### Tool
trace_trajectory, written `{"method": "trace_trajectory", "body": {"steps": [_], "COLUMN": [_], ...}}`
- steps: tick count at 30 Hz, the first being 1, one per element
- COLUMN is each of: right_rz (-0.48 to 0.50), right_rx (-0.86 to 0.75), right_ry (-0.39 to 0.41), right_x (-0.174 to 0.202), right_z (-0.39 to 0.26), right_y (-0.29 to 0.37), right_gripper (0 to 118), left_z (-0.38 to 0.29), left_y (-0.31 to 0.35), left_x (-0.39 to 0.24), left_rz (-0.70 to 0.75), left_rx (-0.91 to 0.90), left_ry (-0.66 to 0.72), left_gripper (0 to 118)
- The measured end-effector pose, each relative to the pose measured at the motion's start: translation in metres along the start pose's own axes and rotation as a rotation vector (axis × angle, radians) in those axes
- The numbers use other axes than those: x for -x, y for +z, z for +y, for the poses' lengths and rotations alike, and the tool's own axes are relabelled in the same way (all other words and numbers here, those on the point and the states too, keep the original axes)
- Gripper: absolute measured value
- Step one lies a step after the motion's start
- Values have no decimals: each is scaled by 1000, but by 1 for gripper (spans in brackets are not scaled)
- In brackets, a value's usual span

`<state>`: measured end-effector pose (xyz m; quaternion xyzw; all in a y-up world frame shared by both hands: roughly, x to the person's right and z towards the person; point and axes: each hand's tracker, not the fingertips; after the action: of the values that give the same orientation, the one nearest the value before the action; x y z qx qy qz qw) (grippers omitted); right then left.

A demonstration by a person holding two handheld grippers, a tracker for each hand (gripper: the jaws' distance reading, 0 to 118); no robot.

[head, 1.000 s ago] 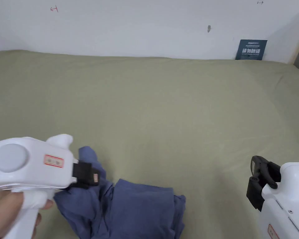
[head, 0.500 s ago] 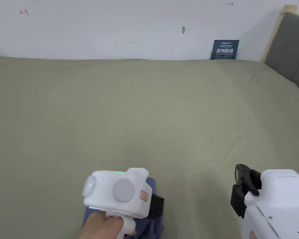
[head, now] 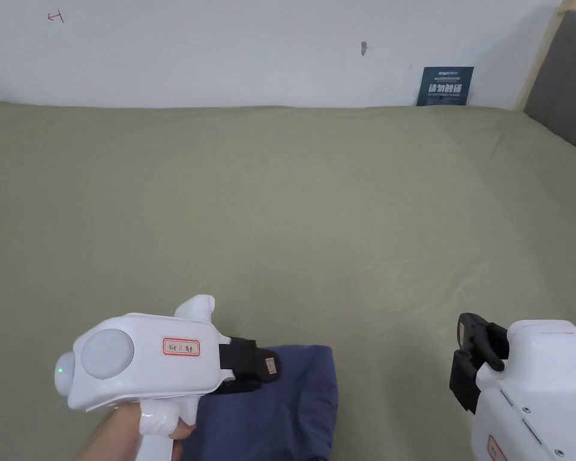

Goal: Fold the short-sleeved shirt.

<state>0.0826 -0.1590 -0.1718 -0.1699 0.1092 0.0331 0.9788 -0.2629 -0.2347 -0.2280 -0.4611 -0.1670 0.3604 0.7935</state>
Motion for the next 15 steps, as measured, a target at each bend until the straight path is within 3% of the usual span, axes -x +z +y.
{"method": "trace_trajectory", "body": {"steps": [2, 8, 15], "right_rz": [6, 14, 131], "right_rx": [9, 47, 175], "right_ry": [-1, 2, -153], "right_x": [2, 0, -8], "right_z": [-1, -9, -24], "right_y": [0, 0, -14], "right_gripper": [0, 0, 0], "left_z": [-4, -57, -64], "left_y": [-21, -85, -90], "left_x": [9, 32, 29], "left_rz": [-83, -113, -69], "left_rx": [40, 192, 147], "left_ry": [89, 84, 1], "left_gripper": [0, 0, 0]}}
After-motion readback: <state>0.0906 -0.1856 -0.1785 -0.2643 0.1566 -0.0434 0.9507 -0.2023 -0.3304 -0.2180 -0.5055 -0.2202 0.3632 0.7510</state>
